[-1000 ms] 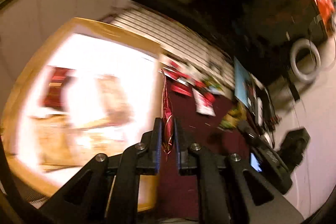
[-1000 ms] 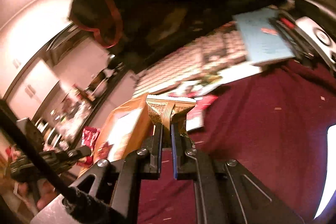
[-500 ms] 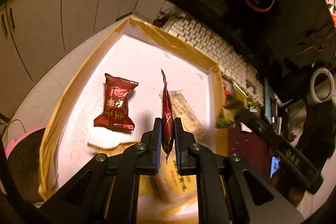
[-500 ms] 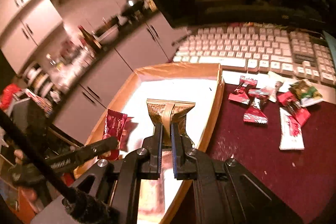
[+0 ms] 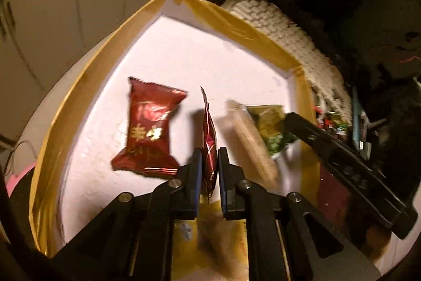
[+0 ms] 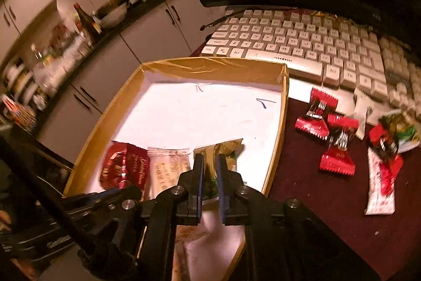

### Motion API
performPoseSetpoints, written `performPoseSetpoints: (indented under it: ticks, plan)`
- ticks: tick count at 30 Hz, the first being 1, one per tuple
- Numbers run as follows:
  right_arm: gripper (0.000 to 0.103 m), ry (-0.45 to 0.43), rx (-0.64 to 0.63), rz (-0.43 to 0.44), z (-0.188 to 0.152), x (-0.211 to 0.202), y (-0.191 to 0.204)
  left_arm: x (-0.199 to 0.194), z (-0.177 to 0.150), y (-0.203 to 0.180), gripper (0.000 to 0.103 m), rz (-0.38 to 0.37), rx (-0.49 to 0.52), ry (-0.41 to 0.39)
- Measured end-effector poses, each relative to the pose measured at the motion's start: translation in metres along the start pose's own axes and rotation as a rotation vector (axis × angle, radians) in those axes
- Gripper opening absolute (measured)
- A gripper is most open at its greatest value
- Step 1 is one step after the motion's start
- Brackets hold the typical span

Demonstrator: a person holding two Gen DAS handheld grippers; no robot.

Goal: Organize snacks
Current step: 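Carry both snacks into the tray and open both grippers to release them, then grasp the green-wrapped snack with the right gripper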

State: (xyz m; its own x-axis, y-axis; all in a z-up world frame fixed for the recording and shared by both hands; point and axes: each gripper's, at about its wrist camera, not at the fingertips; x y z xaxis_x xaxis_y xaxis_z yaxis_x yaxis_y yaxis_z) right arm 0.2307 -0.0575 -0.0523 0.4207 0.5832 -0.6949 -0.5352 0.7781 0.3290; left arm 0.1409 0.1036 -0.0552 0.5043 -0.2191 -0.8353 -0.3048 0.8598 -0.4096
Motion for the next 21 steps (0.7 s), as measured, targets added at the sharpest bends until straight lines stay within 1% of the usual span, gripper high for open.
performPoseSetpoints:
  ticks: [1,2,3,4,5,7,9,11,12,14,15,16,17,18,20,21]
  plan:
    - [0.016,-0.026,0.012,0.020,-0.003,-0.011,-0.002,-0.003,-0.001,-0.003,0.017,0.012,0.018,-0.016]
    - [0.023,-0.064,0.029,0.036,-0.008,-0.027,-0.004,-0.010,-0.004,-0.008,0.030,0.031,0.051,-0.041]
    - [0.041,-0.108,0.046,0.053,-0.015,-0.046,-0.009,-0.014,-0.006,-0.011,0.050,0.039,0.066,-0.056]
    - [0.052,-0.145,0.057,0.070,-0.022,-0.061,-0.014,-0.019,-0.008,-0.014,0.060,0.048,0.081,-0.081]
    - [0.053,-0.182,0.072,0.086,-0.033,-0.080,-0.023,-0.029,-0.014,-0.019,0.069,0.064,0.094,-0.130]
    - [0.053,-0.205,0.107,0.091,-0.048,-0.099,-0.041,-0.041,-0.022,-0.026,0.069,0.088,0.112,-0.178]
    - [0.053,-0.213,0.180,0.069,-0.063,-0.113,-0.072,-0.052,-0.033,-0.039,0.069,0.056,0.133,-0.197]
    - [0.053,-0.198,0.228,0.029,-0.068,-0.118,-0.099,-0.062,-0.046,-0.055,0.070,0.009,0.143,-0.213]
    - [0.053,-0.188,0.246,-0.007,-0.067,-0.119,-0.114,-0.065,-0.051,-0.064,0.071,-0.013,0.164,-0.216]
    - [0.055,-0.147,0.242,-0.052,-0.059,-0.114,-0.131,-0.068,-0.062,-0.083,0.073,-0.042,0.205,-0.214]
    - [0.055,-0.142,0.258,-0.072,-0.056,-0.112,-0.142,-0.068,-0.066,-0.092,0.075,-0.059,0.218,-0.205]
    - [0.055,-0.143,0.283,-0.076,-0.054,-0.112,-0.150,-0.067,-0.069,-0.098,0.075,-0.069,0.224,-0.200]
    - [0.055,-0.136,0.308,-0.062,-0.050,-0.110,-0.159,-0.066,-0.072,-0.106,0.075,-0.076,0.238,-0.191]
    - [0.054,-0.123,0.318,-0.051,-0.046,-0.109,-0.169,-0.063,-0.074,-0.113,0.075,-0.072,0.254,-0.185]
    - [0.054,-0.112,0.318,-0.092,-0.036,-0.105,-0.177,-0.057,-0.077,-0.126,0.075,-0.049,0.282,-0.182]
    - [0.055,-0.087,0.299,-0.115,-0.028,-0.100,-0.181,-0.053,-0.079,-0.129,0.075,-0.039,0.292,-0.177]
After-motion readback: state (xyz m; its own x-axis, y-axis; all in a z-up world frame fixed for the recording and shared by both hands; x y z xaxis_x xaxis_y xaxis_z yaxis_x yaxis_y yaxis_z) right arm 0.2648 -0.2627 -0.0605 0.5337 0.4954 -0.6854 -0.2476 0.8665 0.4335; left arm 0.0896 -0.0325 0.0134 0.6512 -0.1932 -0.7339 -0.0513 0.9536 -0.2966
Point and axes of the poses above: each gripper's, at about its wrist camera, not at the fingertips, and x roughly the way its jaws point, y to its left, z to its top, and after that the axes turned 5 degrees about -x, right-handed
